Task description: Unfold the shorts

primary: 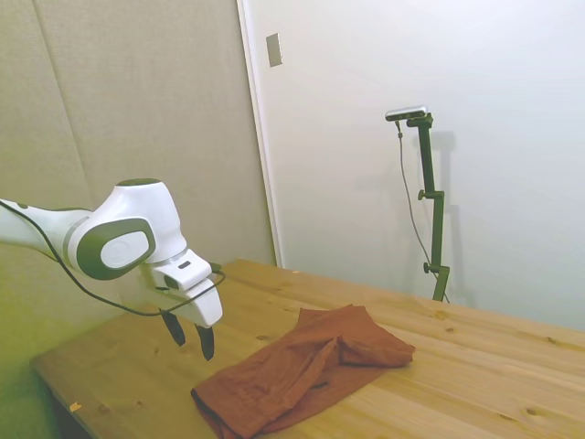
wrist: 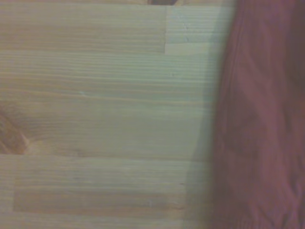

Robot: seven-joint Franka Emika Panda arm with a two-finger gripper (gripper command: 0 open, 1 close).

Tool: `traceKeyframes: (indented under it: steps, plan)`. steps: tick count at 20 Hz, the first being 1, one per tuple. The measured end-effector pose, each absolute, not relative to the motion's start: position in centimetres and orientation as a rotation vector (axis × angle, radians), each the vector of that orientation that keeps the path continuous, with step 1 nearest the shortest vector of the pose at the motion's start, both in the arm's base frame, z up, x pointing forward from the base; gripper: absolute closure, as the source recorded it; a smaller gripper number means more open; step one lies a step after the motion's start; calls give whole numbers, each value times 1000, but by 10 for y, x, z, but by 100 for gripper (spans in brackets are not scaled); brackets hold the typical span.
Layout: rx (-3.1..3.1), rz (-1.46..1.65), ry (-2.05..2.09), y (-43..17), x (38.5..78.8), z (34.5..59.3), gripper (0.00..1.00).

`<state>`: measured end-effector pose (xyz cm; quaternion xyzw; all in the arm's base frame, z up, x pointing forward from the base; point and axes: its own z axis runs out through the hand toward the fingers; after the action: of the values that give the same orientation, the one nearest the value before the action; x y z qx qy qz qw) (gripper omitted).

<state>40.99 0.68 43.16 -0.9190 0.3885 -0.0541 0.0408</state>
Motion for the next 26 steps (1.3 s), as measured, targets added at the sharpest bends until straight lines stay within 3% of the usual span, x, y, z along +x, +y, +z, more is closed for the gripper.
traceKeyframes:
  steps: [5, 8, 12, 15, 20, 26]
  plan:
    - [-2810, -172, 1205, 4, 410, 433, 0]
    - [-2765, -165, 1227, -13, 406, 451, 0]
    - [-2691, -154, 1247, -62, 388, 483, 0]
    - [-2613, -143, 1299, -122, 365, 488, 0]
    - [-2464, -67, 1364, -216, 332, 453, 0]
    - [-2329, 44, 1389, -266, 336, 395, 0]
